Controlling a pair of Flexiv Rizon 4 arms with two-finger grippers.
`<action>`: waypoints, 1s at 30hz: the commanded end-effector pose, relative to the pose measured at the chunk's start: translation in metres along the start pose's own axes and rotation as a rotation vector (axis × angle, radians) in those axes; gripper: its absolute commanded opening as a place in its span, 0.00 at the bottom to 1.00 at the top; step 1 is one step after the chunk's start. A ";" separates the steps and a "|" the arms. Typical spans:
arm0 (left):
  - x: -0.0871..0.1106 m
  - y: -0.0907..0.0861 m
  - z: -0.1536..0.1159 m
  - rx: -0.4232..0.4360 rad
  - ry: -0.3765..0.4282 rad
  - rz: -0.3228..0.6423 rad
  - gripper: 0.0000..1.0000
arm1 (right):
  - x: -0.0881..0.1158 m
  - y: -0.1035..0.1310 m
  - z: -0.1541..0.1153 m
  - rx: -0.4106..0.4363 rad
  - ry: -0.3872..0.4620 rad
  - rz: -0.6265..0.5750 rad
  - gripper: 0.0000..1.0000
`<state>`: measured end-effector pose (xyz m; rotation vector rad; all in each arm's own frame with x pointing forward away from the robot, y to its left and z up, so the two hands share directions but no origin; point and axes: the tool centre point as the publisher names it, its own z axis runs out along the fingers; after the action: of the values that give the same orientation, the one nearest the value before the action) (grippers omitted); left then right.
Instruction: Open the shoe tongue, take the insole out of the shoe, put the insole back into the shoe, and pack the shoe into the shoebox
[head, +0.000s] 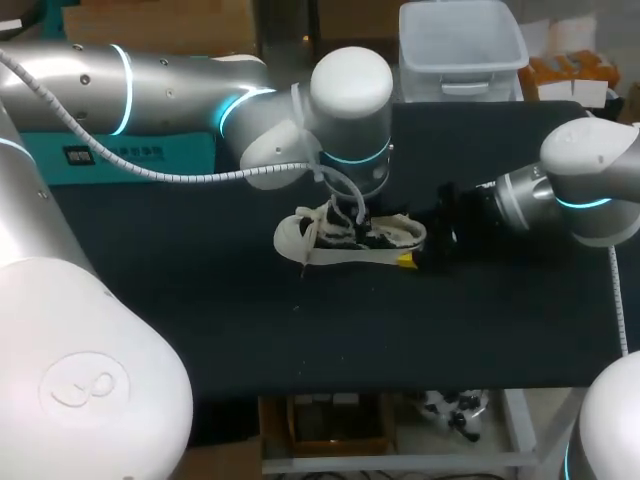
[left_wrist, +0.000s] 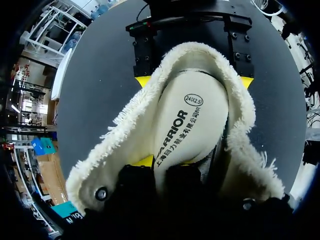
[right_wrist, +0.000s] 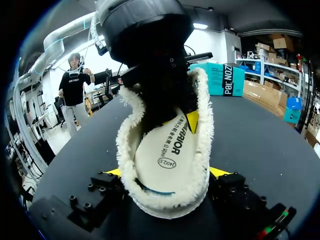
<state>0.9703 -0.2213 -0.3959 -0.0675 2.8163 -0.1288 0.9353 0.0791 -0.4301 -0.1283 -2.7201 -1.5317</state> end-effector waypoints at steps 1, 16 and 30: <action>-0.009 0.003 0.025 0.069 0.045 0.004 0.00 | 0.005 -0.004 0.005 -0.003 0.005 -0.003 0.00; 0.025 -0.014 -0.076 0.224 0.177 0.027 0.00 | 0.005 -0.004 0.005 -0.003 0.005 -0.003 0.00; 0.030 -0.009 -0.113 0.316 0.399 -0.006 0.00 | 0.005 -0.004 0.005 -0.003 0.005 -0.003 0.00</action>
<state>0.9015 -0.2341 -0.3099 -0.0037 3.1016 -0.6022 0.9304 0.0819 -0.4296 -0.1195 -2.7169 -1.5307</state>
